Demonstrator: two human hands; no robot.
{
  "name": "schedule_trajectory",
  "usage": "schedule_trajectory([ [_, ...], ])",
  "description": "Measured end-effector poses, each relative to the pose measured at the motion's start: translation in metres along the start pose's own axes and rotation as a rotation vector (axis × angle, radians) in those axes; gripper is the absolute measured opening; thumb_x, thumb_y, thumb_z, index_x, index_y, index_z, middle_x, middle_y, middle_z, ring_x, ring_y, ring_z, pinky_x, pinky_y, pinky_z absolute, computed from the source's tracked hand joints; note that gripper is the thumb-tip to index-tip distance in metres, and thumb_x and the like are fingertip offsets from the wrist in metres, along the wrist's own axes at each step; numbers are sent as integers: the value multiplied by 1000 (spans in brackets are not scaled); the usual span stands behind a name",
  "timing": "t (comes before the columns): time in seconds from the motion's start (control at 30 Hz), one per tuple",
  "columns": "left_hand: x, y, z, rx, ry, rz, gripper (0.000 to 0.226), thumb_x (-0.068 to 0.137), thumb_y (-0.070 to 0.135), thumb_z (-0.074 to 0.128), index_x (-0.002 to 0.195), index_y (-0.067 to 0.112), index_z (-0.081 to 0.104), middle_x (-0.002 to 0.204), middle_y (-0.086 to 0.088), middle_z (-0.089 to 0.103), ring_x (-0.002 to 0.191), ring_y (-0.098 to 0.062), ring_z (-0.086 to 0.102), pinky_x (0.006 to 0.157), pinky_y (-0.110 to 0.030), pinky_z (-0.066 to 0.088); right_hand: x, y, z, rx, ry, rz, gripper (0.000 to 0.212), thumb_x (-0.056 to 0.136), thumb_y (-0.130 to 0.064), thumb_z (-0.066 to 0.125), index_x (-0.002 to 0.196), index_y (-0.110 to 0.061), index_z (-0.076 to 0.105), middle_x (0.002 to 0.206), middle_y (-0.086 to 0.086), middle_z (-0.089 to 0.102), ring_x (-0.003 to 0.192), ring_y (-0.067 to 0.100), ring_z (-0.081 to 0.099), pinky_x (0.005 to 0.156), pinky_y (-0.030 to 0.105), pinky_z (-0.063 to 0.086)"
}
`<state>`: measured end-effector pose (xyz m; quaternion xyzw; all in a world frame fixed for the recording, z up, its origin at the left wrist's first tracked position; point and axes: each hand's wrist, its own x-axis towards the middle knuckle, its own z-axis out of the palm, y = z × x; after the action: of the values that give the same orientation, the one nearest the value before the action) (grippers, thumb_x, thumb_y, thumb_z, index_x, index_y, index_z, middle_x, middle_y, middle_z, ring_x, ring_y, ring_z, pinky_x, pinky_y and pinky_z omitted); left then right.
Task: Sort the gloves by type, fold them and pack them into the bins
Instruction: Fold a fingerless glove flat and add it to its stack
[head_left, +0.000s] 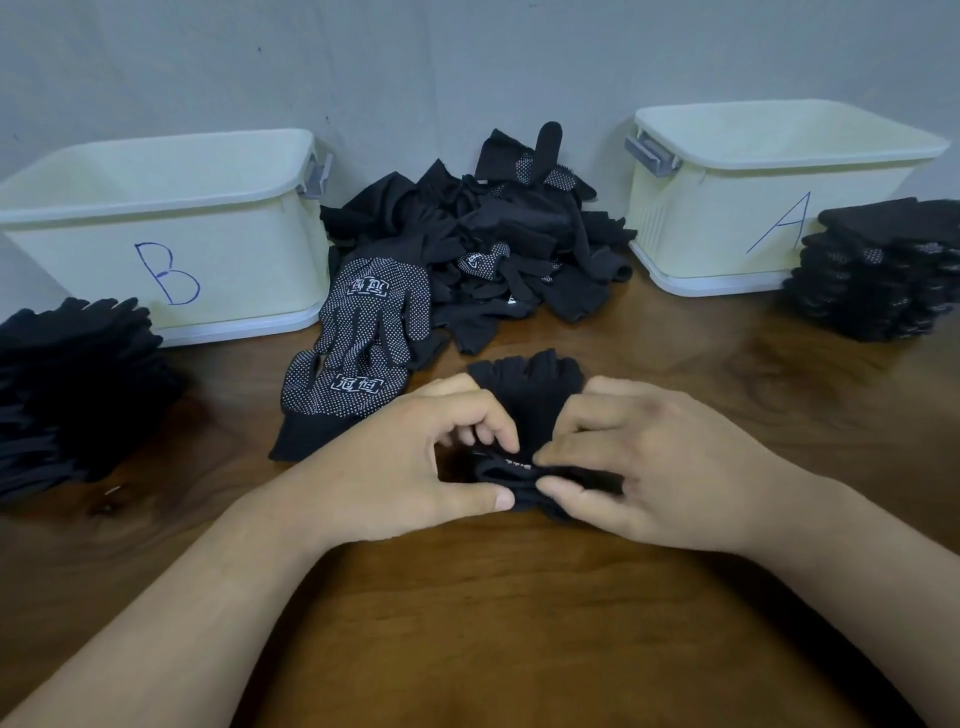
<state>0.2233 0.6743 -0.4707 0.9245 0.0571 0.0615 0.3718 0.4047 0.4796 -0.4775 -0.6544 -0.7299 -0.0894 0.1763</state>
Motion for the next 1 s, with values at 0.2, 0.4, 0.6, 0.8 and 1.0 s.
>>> schedule_trajectory([
  [0.2, 0, -1, 0, -18, -16, 9, 12, 86, 41, 86, 92, 34, 78, 108, 8, 65, 112, -21, 62, 98, -32, 49, 0, 8, -3, 437, 179, 296, 16, 104, -29, 71, 97, -23, 84, 91, -14, 76, 88, 10, 73, 78, 24, 54],
  [0.4, 9, 0, 23, -51, 170, -109, 39, 97, 52, 70, 70, 23, 74, 90, 7, 70, 99, -14, 67, 94, -42, 51, -1, 18, 3, 570, 65, 509, 9, 87, -43, 85, 95, -40, 82, 97, -13, 71, 95, 13, 67, 78, 17, 47],
  [0.6, 16, 4, 37, -26, 288, -202, 55, 90, 57, 75, 54, 17, 61, 76, 6, 68, 88, -9, 65, 97, -35, 47, -3, 24, 1, 423, -143, 488, 33, 75, -61, 86, 104, -51, 74, 108, -22, 62, 112, 3, 57, 89, 15, 43],
  [0.8, 17, 4, 45, 178, 294, -179, 45, 83, 68, 68, 65, 28, 57, 84, 12, 60, 94, -3, 53, 85, -28, 43, -3, 26, -2, 349, -218, 522, 52, 68, -73, 85, 114, -55, 67, 116, -26, 54, 121, -3, 47, 94, 17, 41],
  [1.0, 13, 6, 40, 381, 74, -113, 57, 100, 71, 29, 151, 50, 42, 162, 28, 27, 155, 1, 8, 128, -34, 17, 0, 30, 4, 434, -104, 634, 29, 79, -66, 80, 103, -52, 75, 110, -24, 65, 112, -1, 55, 92, 21, 43],
])
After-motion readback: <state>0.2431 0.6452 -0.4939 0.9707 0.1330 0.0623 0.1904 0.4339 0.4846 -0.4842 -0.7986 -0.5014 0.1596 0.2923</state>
